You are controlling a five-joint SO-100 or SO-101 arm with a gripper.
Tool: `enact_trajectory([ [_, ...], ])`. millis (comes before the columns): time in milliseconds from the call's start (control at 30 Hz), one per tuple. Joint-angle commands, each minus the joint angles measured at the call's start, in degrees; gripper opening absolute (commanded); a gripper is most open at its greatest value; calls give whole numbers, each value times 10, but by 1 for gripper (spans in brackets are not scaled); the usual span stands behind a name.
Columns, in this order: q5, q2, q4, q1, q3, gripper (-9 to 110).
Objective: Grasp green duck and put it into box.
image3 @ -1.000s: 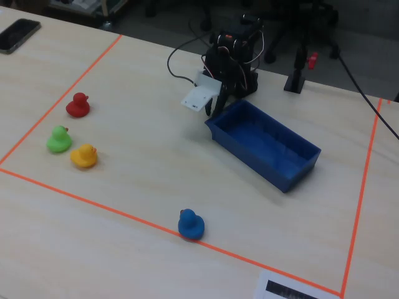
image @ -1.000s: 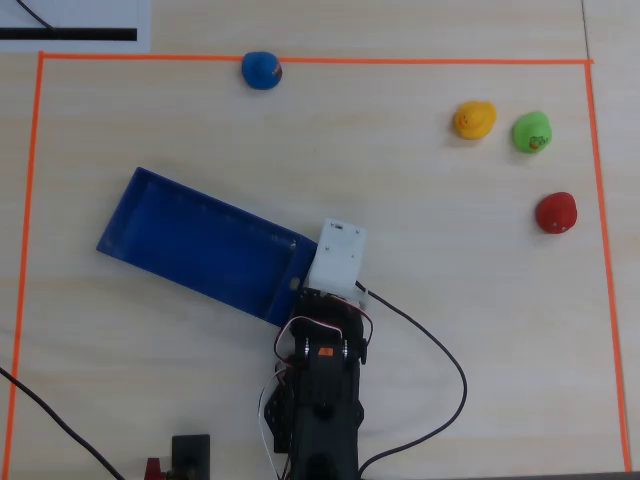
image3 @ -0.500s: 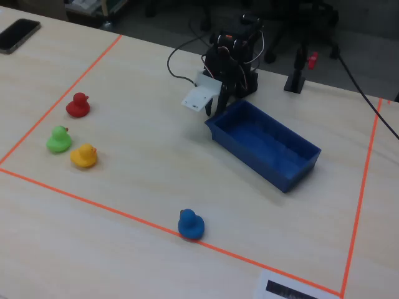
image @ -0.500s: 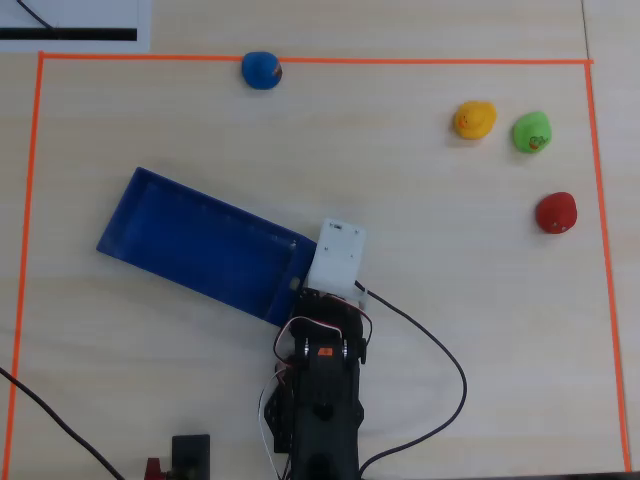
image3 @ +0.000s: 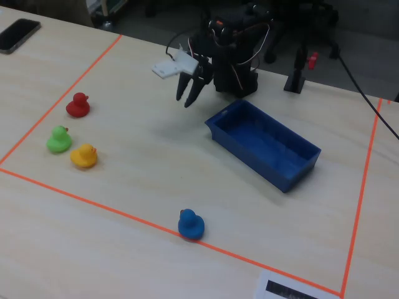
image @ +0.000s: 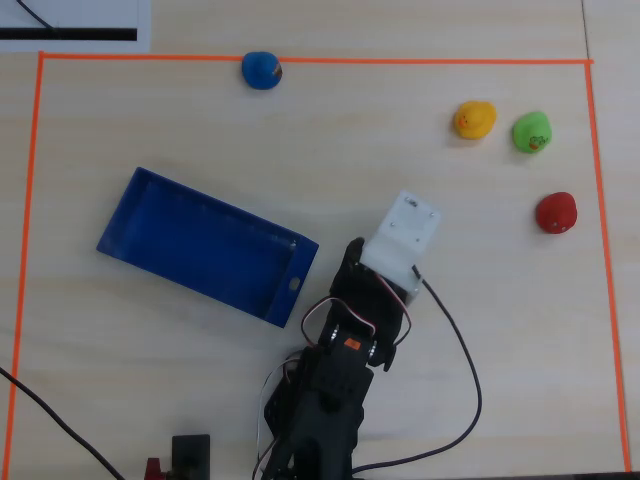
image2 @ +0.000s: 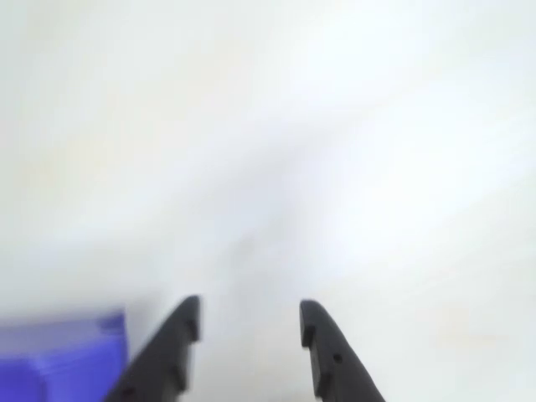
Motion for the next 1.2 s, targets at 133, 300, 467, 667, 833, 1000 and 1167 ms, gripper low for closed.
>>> enact_trajectory([
  [133, -14, -200, -108, 95, -338, 28],
  [300, -11, -321, -170, 157, -504, 30],
  [467, -17, -427, -223, 207, -613, 32],
  [667, -23, -569, -287, 238, -714, 32],
  [833, -35, -677, -345, 248, -729, 34],
  [1000, -47, -756, -374, 246, -724, 35],
  [1167, -56, -824, -396, 233, -733, 37],
])
